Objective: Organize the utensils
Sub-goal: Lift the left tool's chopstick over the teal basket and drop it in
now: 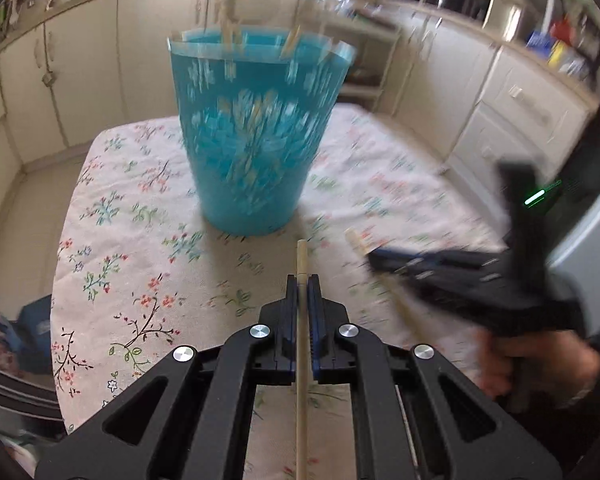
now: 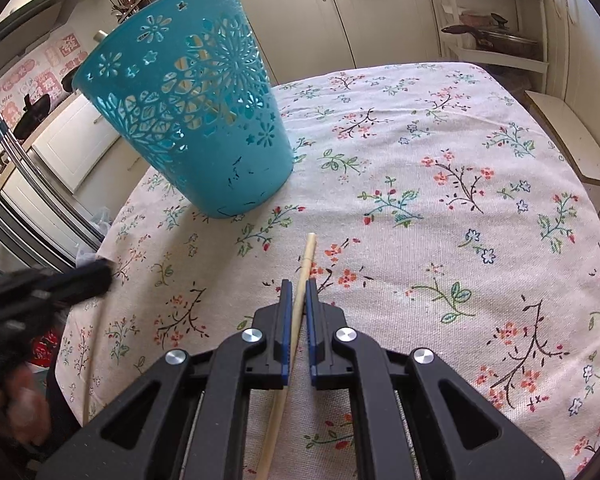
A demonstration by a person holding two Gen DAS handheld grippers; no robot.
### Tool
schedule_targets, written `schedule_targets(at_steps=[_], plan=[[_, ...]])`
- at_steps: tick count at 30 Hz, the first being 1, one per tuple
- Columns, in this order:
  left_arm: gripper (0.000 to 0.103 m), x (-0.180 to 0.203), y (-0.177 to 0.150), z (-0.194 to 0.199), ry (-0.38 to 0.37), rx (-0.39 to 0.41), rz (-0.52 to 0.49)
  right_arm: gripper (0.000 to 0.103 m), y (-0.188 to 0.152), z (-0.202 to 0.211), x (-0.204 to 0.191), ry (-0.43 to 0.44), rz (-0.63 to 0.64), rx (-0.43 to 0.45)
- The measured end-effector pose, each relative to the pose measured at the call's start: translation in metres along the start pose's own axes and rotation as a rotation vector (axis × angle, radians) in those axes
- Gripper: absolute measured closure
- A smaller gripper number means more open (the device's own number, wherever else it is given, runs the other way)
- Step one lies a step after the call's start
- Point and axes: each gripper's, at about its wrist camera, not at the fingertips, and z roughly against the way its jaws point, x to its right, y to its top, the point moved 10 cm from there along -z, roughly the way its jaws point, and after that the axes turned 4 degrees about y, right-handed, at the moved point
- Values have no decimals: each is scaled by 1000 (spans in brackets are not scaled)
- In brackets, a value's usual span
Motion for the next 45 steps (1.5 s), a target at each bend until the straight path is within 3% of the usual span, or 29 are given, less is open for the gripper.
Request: schedule_targets(at_steps=[6,16,22,30,36,45], plan=[[98,3,53,66,-146,156,62,96,0,0,0,6,-4,1],[98,14,127,122,-191,321,59,96,2,0,0,17,-9,1],[98,10,168,158,-162,422,53,96,2,0,1,18,-10,2],[98,-6,221,191,-14,580,41,95,2,0,1,18,-10,2],[98,-16,230,149,78,546,19,95,2,0,1,19,-11,3],[98,-31,190,52,162,346,18,95,3,-1,-2,23,-14,4]])
